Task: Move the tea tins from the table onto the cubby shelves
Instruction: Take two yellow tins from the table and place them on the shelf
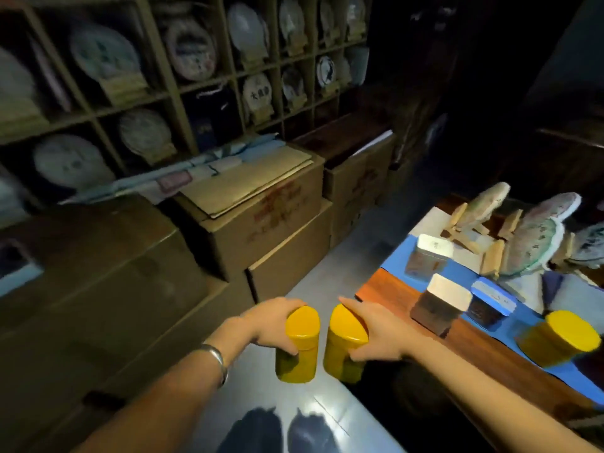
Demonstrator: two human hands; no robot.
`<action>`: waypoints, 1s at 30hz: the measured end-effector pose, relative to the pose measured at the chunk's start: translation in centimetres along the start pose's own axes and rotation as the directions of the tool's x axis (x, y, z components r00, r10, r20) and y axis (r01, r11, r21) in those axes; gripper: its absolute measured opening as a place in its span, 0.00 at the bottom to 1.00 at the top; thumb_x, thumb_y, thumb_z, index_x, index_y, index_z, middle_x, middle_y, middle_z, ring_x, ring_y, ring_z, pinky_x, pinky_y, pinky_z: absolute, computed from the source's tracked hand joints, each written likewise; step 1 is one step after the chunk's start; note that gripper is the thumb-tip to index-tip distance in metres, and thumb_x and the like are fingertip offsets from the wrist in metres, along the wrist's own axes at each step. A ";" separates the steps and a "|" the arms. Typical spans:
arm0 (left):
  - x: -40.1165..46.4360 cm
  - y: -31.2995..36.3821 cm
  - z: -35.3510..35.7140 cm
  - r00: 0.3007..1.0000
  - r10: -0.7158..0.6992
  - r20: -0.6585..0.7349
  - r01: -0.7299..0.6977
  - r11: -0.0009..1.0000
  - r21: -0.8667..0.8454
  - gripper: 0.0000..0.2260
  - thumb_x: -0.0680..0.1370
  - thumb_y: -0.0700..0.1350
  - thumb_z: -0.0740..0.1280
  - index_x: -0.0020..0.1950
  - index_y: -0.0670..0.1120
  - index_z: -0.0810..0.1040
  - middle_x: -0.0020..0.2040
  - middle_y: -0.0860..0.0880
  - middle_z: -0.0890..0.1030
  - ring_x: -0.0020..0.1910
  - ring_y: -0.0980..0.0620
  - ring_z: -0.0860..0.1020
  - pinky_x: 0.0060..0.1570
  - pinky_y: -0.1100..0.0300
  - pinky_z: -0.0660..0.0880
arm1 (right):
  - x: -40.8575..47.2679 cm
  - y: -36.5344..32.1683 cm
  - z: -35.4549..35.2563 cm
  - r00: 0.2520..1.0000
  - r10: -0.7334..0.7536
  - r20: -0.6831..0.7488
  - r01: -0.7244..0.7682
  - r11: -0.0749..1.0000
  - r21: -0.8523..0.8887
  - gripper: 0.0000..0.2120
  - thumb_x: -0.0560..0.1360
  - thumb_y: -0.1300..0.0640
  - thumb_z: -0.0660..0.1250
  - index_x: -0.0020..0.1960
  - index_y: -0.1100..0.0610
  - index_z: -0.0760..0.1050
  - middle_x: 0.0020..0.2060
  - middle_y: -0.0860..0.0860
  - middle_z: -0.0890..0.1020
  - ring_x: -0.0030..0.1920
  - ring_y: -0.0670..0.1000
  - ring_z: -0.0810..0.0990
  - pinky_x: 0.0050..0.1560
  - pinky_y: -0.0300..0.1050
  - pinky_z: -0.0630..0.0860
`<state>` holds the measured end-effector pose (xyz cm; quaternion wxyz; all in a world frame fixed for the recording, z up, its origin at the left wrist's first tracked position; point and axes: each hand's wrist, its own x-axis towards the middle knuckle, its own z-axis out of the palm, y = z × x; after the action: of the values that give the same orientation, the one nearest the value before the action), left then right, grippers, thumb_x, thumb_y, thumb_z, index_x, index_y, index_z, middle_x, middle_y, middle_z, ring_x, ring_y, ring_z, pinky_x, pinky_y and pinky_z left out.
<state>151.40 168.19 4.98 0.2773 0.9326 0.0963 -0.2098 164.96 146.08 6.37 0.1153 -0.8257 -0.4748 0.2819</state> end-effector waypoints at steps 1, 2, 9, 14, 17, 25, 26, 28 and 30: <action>-2.1 -1.8 -1.5 0.998 -0.048 -0.050 0.048 0.999 -0.006 0.43 0.64 0.55 0.78 0.75 0.55 0.60 0.71 0.49 0.69 0.67 0.46 0.71 0.64 0.51 0.70 | 1.8 -2.7 -0.5 0.999 -0.048 0.006 0.048 0.999 -0.010 0.48 0.62 0.39 0.73 0.76 0.44 0.53 0.67 0.49 0.71 0.66 0.52 0.70 0.68 0.51 0.67; -4.3 -3.5 -3.1 0.991 -0.098 -0.097 0.096 0.995 -0.021 0.46 0.64 0.55 0.79 0.76 0.54 0.58 0.72 0.48 0.67 0.68 0.45 0.69 0.65 0.51 0.69 | 3.4 -5.5 -1.0 0.995 -0.094 0.012 0.095 0.995 -0.020 0.47 0.63 0.41 0.74 0.75 0.46 0.54 0.68 0.50 0.71 0.67 0.52 0.70 0.68 0.52 0.67; -20.1 -13.5 -12.4 0.864 -0.316 -0.392 0.263 0.947 -0.183 0.46 0.66 0.46 0.80 0.77 0.48 0.58 0.74 0.46 0.64 0.71 0.47 0.66 0.61 0.62 0.64 | 12.7 -24.5 -3.5 0.916 -0.392 0.084 0.400 0.908 -0.125 0.46 0.64 0.49 0.77 0.74 0.55 0.56 0.67 0.54 0.71 0.64 0.54 0.71 0.63 0.47 0.71; -29.2 -18.5 -18.0 0.757 -0.396 -0.520 0.341 0.918 -0.203 0.42 0.63 0.51 0.81 0.71 0.53 0.64 0.68 0.49 0.70 0.64 0.48 0.71 0.57 0.57 0.70 | 17.3 -37.0 -5.8 0.815 -0.574 0.086 0.580 0.800 -0.158 0.43 0.63 0.49 0.78 0.71 0.56 0.60 0.63 0.52 0.73 0.61 0.53 0.73 0.59 0.46 0.72; -33.2 -21.4 -21.2 0.716 -0.457 -0.528 0.395 0.888 -0.234 0.42 0.64 0.57 0.79 0.72 0.56 0.61 0.71 0.51 0.67 0.65 0.47 0.70 0.55 0.55 0.70 | 20.0 -43.2 -7.6 0.744 -0.663 0.083 0.664 0.719 -0.204 0.44 0.62 0.46 0.79 0.70 0.53 0.60 0.58 0.48 0.72 0.57 0.48 0.71 0.55 0.42 0.71; -41.9 -26.7 -33.4 0.549 -0.590 -0.592 0.440 0.806 -0.396 0.44 0.61 0.58 0.80 0.72 0.60 0.61 0.68 0.56 0.67 0.60 0.54 0.69 0.53 0.58 0.69 | 28.6 -58.4 -15.3 0.596 -0.776 0.207 0.803 0.572 -0.168 0.42 0.63 0.42 0.78 0.70 0.46 0.60 0.60 0.42 0.69 0.61 0.50 0.72 0.56 0.44 0.76; -42.9 -27.2 -35.1 0.519 -0.603 -0.606 0.455 0.795 -0.402 0.46 0.60 0.59 0.80 0.72 0.60 0.60 0.68 0.56 0.66 0.60 0.54 0.68 0.53 0.57 0.69 | 29.5 -60.2 -16.4 0.570 -0.794 0.211 0.821 0.551 -0.146 0.39 0.63 0.43 0.78 0.68 0.45 0.62 0.58 0.40 0.70 0.58 0.47 0.74 0.50 0.38 0.76; -44.8 -28.2 -38.5 0.456 -0.627 -0.632 0.493 0.769 -0.407 0.47 0.58 0.61 0.80 0.72 0.61 0.60 0.69 0.55 0.65 0.60 0.54 0.67 0.54 0.57 0.69 | 31.2 -63.7 -18.3 0.541 -0.814 0.211 0.841 0.517 -0.160 0.39 0.62 0.41 0.78 0.66 0.44 0.63 0.54 0.39 0.70 0.52 0.43 0.73 0.45 0.33 0.72; -46.6 -29.2 -41.9 0.433 -0.637 -0.638 0.517 0.755 -0.403 0.47 0.59 0.61 0.80 0.73 0.61 0.60 0.70 0.55 0.65 0.61 0.53 0.68 0.52 0.57 0.70 | 32.8 -67.3 -20.4 0.523 -0.827 0.206 0.850 0.487 -0.201 0.37 0.60 0.40 0.77 0.64 0.44 0.65 0.52 0.38 0.72 0.49 0.41 0.74 0.43 0.33 0.71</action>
<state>115.26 212.75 43.58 0.1910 0.8189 0.5287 0.1160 141.05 210.65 42.13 0.1022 -0.4848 -0.8549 0.1540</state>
